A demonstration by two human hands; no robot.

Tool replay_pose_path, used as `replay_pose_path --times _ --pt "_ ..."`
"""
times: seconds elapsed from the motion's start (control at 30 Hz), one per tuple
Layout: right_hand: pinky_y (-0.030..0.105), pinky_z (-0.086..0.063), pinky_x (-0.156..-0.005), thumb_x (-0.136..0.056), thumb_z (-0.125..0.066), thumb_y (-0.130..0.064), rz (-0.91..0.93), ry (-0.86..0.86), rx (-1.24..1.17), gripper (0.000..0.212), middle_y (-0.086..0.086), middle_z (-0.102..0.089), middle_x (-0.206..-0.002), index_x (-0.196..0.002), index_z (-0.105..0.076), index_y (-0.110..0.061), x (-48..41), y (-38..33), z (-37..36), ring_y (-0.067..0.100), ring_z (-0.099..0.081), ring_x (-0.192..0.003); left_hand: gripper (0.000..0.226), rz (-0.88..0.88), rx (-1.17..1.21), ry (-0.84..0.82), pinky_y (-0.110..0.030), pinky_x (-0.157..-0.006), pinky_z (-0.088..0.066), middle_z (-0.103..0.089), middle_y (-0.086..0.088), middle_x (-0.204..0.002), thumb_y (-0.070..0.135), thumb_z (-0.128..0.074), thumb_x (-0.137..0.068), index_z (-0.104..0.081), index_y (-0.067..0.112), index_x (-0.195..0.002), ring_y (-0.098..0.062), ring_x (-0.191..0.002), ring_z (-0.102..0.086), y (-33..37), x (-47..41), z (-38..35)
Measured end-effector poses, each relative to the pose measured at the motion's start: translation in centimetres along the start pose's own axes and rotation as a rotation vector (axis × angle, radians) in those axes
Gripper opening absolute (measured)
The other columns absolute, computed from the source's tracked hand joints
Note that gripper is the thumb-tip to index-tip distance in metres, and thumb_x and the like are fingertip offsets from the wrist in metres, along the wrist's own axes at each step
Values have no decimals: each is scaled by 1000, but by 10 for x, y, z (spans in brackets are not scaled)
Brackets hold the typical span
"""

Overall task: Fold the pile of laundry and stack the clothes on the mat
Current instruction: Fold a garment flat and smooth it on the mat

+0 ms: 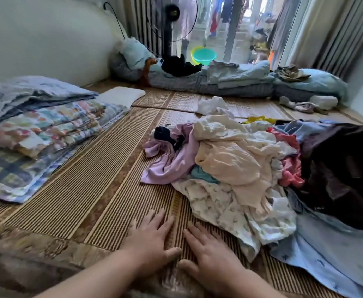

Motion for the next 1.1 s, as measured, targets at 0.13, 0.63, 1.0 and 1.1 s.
replay_pose_path --times 0.13,0.63,1.0,1.1 --pt "28 -54 -84 -75 -34 -72 14 61 13 64 -14 -64 -127 -116 -70 -38 -14 -3 -4 6 -62 -114 93 -76 38 157 -48 -113 15 20 15 -159 83 -15 -70 10 44 -151 -6 -140 29 -9 -18 -13" --pt "26 -45 -98 -76 -37 -67 48 105 67 68 -6 -60 -134 -125 -66 -30 -19 1 -12 14 -58 -122 86 -156 19 140 -50 -111 12 27 8 -153 79 -10 -70 23 45 -142 -15 -139 30 -7 -25 -15" --pt "28 14 -114 -80 -7 -74 -42 -22 33 81 -20 15 -158 -153 0 -39 -16 2 -27 -4 33 -133 90 -149 9 158 -51 -116 9 14 7 -162 77 -8 -73 9 37 -152 -16 -148 18 -10 -19 -20" --pt "29 13 -114 -83 -10 -72 -66 -34 31 79 -14 9 -162 -154 -3 -38 -13 0 -27 -3 28 -134 92 -131 32 125 -50 -115 10 15 7 -162 77 -8 -71 9 37 -152 -17 -147 19 -9 -16 -19"
Point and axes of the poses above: each hand's wrist, its own x-axis away from the middle knuckle, its own z-axis out of the back of the hand, y = z × x, the point moved 5 cm from there along -x, towards the middle knuckle
